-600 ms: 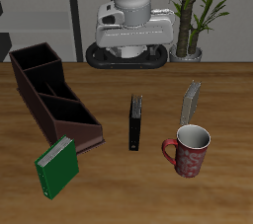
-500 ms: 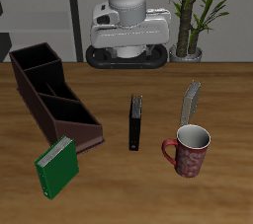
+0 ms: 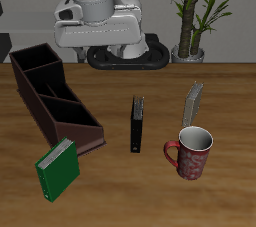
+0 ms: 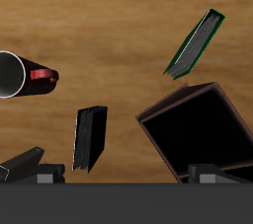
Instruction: Place the green book into the right desk caddy's right compartment
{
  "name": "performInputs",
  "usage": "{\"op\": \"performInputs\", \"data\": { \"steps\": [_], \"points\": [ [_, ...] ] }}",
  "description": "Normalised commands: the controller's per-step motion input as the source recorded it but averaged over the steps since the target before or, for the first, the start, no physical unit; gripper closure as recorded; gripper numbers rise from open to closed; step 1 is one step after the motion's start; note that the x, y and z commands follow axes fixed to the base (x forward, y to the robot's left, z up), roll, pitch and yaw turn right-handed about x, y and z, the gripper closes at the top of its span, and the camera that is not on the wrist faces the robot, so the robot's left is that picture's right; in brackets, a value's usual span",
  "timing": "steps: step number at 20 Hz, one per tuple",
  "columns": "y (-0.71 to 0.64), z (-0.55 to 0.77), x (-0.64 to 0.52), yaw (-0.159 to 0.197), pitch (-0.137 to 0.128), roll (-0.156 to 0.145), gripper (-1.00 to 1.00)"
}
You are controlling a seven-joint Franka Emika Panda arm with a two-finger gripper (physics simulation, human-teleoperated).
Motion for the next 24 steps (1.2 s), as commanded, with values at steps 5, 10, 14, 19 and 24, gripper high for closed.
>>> {"op": "performInputs", "data": {
  "steps": [5, 10, 14, 19, 24],
  "points": [
    [-0.47, 0.12, 0.31, 0.038, -0.009, 0.016, -1.0],
    [-0.5, 0.08, 0.31, -0.02, -0.035, -0.09, -1.0],
    [-0.23, -0.01, 0.3, -0.056, -0.014, -0.049, -1.0],
    [-0.16, -0.05, 0.26, -0.026, 0.004, 0.006, -1.0],
    [-0.29, -0.02, 0.35, -0.055, 0.012, -0.03, -1.0]
  ]
}}
